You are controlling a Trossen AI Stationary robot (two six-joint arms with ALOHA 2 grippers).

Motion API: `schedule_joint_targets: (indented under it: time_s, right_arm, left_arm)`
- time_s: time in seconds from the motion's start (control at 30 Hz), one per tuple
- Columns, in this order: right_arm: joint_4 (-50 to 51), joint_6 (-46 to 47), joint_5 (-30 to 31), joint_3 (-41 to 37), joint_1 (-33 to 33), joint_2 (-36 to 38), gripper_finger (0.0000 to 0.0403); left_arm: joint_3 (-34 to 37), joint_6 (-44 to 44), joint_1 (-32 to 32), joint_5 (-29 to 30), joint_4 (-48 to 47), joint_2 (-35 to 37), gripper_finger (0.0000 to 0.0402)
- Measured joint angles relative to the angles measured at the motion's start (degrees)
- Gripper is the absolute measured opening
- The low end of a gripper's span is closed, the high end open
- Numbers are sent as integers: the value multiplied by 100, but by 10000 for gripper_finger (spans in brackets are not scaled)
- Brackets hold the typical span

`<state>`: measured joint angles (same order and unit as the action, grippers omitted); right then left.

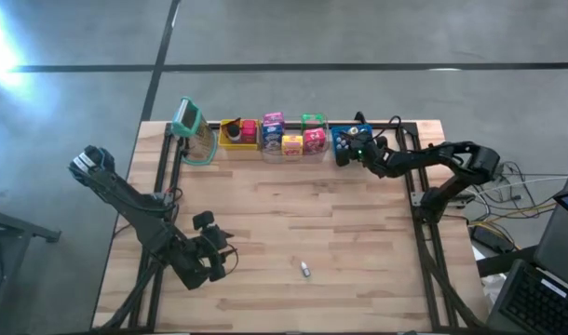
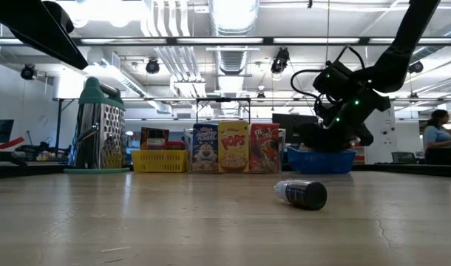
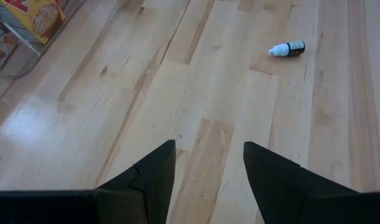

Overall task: Pick & Place Kitchen Items
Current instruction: Put the purple bottle into the blue bin, then adjust the yellow bottle on the blue bin

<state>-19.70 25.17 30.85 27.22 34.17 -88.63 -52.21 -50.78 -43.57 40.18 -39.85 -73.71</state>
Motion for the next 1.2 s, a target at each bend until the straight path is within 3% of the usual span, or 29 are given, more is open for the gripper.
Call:
schedule_joint_targets:
  time_s: [0.87, 1.2]
  right_arm:
    - [-65, -188, 22, -2, -4, 206, 144]
    - [-6, -297, -97, -2, -2, 805, 120]
  left_arm:
    - [0, 0, 2, 28, -1, 0, 195]
    - [0, -1, 7, 26, 1, 0, 195]
